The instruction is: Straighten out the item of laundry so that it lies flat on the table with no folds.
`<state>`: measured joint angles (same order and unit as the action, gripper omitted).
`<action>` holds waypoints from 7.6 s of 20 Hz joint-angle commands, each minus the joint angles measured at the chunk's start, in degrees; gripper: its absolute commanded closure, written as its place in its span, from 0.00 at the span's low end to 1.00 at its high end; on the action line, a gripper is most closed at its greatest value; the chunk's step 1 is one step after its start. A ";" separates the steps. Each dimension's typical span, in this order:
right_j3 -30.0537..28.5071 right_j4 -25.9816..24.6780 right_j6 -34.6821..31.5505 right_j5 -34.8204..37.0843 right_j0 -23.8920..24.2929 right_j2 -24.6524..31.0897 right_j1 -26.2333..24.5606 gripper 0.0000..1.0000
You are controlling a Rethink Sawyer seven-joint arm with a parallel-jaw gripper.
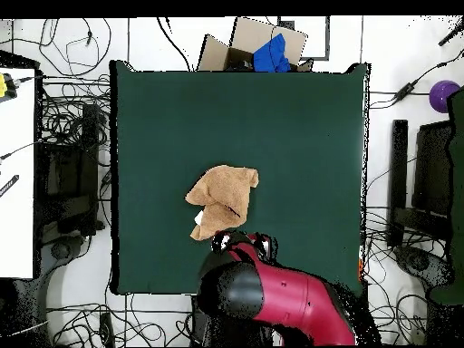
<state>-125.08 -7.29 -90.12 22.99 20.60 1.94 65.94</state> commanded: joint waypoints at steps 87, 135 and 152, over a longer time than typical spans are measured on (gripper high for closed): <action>8.85 -1.23 -12.06 -21.51 -10.13 -11.41 -30.80 0.00; 23.87 10.03 -11.19 3.10 -16.76 -11.63 -29.41 0.00; 29.35 11.09 -16.28 -5.94 -20.56 -13.85 -39.44 0.00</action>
<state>-97.68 1.17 -90.12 21.66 2.71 -11.82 32.94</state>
